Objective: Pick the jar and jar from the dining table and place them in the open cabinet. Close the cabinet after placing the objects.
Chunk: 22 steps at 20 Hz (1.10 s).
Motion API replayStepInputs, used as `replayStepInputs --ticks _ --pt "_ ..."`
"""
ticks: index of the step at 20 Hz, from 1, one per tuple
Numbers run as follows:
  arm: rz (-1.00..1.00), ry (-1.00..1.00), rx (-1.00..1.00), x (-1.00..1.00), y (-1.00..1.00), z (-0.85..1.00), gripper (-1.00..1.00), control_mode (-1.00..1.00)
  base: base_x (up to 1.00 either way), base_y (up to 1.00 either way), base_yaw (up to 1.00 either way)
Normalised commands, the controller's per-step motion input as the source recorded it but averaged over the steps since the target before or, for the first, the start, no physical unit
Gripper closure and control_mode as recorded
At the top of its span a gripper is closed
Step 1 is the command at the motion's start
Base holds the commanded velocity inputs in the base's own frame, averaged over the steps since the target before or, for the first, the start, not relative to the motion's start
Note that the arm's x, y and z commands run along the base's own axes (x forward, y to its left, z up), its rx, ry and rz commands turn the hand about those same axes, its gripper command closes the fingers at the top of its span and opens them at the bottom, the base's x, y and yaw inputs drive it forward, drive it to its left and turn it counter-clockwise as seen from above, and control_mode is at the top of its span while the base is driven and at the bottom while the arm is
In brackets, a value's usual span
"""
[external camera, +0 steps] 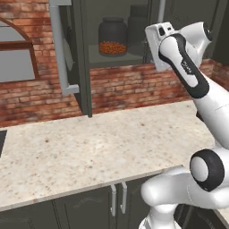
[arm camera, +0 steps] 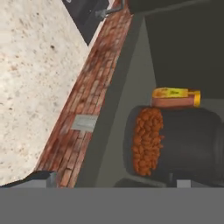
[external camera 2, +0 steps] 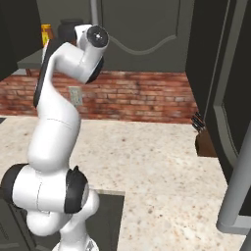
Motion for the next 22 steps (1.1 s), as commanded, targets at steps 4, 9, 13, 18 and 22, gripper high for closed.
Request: replayStepInputs --ticks 4,9,13,18,22 --pt "0.00 -0.30 -0.02 -1.00 0.00 0.28 -1.00 -1.00 0.00 0.00 0.00" --pt "-0.04 -0.24 -0.04 -1.00 0.13 0.02 -1.00 -1.00 0.00 0.00 0.00" --pt "-0.22 -0.14 -0.01 -1.00 0.02 0.00 -1.00 -1.00 0.00 0.00 0.00" --pt "-0.51 -0.20 0.00 -1.00 0.05 0.00 -1.00 -1.00 0.00 0.00 0.00" --pt "-0.58 -0.22 0.00 -0.98 0.12 0.00 -1.00 -1.00 0.00 0.00 0.00"
